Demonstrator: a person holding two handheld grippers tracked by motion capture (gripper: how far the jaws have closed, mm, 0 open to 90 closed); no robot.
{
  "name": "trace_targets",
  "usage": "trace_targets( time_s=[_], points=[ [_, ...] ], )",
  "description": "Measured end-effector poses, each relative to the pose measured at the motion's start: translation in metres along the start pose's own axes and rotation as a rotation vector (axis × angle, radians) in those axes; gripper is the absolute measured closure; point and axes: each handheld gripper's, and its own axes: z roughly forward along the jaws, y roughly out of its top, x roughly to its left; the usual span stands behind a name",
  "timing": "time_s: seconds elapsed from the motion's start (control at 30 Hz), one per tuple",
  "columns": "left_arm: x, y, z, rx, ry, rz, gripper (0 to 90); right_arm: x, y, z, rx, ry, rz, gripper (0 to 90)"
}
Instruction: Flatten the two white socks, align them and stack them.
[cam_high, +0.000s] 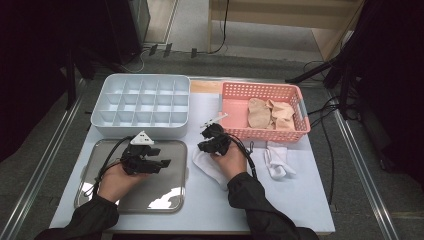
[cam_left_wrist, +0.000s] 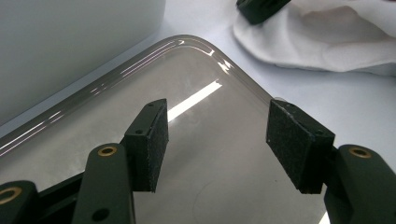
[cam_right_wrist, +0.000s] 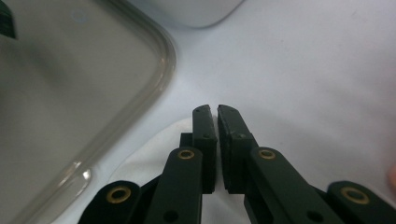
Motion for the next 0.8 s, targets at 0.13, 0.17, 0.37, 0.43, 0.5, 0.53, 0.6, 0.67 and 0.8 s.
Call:
trace_targets(
  time_s=[0.13, 0.17, 0.37, 0.43, 0.5, 0.53, 0.6, 0.67, 0.8],
  points=[
    [-0.001, 0.0, 0.0, 0.0, -0.002, 0.002, 40.6, -0.001, 0.001, -0.019, -0.041, 0.022, 0.011, 87.5],
    [-0.001, 0.001, 0.001, 0.002, -0.005, -0.002, 40.8, 0.0, 0.001, -0.024, -0.051, 0.026, 0.013, 87.5],
    [-0.005, 0.008, 0.006, 0.016, -0.048, -0.022, 41.8, 0.003, -0.008, -0.049, -0.096, 0.037, 0.012, 87.4],
    [-0.007, 0.01, 0.009, 0.016, -0.055, -0.014, 41.9, 0.002, -0.013, -0.054, -0.094, 0.037, 0.023, 87.4],
    [-0.009, 0.012, 0.011, 0.017, -0.059, -0.004, 41.9, 0.001, -0.018, -0.059, -0.095, 0.034, 0.03, 87.4],
    [-0.009, 0.013, 0.012, 0.017, -0.063, 0.001, 42.0, 0.0, -0.022, -0.062, -0.097, 0.039, 0.034, 87.4],
    [-0.011, 0.015, 0.014, 0.017, -0.07, 0.008, 42.3, -0.001, -0.028, -0.068, -0.102, 0.035, 0.043, 87.3],
    [-0.013, 0.017, 0.017, 0.026, -0.088, 0.01, 44.5, -0.002, -0.033, -0.074, -0.105, 0.029, 0.049, 87.3],
    [-0.02, 0.023, 0.023, 0.031, -0.123, 0.019, 51.7, -0.004, -0.045, -0.082, -0.11, 0.019, 0.071, 87.2]
  ],
)
